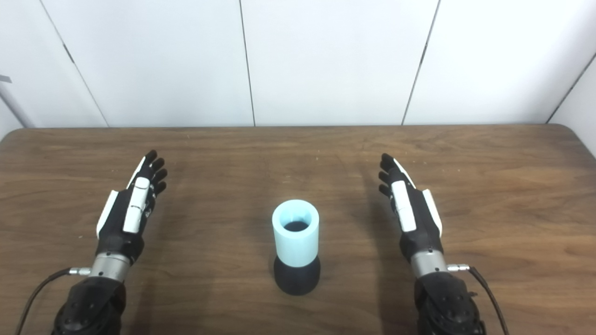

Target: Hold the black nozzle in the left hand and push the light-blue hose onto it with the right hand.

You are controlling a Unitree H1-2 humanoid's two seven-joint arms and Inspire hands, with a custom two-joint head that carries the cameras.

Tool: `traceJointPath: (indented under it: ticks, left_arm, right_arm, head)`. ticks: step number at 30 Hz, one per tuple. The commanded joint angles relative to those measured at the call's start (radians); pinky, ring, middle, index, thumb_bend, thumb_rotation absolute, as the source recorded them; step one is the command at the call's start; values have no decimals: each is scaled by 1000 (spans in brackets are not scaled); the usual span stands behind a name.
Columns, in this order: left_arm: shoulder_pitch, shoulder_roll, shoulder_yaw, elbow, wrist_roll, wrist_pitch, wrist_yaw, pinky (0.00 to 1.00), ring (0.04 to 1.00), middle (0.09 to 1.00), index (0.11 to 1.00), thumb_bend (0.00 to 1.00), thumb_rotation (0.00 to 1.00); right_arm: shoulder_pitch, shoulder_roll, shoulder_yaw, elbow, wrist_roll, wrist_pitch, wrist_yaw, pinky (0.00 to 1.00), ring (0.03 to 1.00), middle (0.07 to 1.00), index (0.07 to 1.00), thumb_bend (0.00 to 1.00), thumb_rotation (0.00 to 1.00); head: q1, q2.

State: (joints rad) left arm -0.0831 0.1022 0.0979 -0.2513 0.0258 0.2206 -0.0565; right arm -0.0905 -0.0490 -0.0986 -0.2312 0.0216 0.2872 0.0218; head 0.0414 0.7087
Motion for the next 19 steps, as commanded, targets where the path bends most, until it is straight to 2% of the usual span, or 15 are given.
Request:
traceJointPath:
  ticks: [1, 7, 11, 19]
  left_arm:
    - [-20, -4, 5, -28, -28, -12, 5, 985, 978, 973, 974, 437, 1000]
    - [-25, -18, 12, -8, -57, -37, 15, 999, 983, 979, 984, 448, 1000]
    - [-28, -20, 5, -8, -45, -52, 23, 1000, 982, 977, 984, 461, 1000]
    - [-28, -12, -6, -15, -36, -51, 19, 1000, 986, 981, 988, 469, 1000]
  right_arm:
    - [-35, 8, -13, -18, 32, -34, -6, 927, 936, 937, 924, 520, 1000]
    - [-37, 8, -7, -22, 49, -31, -13, 922, 932, 934, 917, 536, 1000]
    - [-38, 11, -11, 0, 61, -66, -16, 928, 929, 928, 917, 548, 1000]
    - [-41, 26, -20, -1, 95, -80, -29, 978, 940, 932, 921, 551, 1000]
  head:
    - [1, 0]
    - [4, 2]
    - [6, 1]
    - [7, 3]
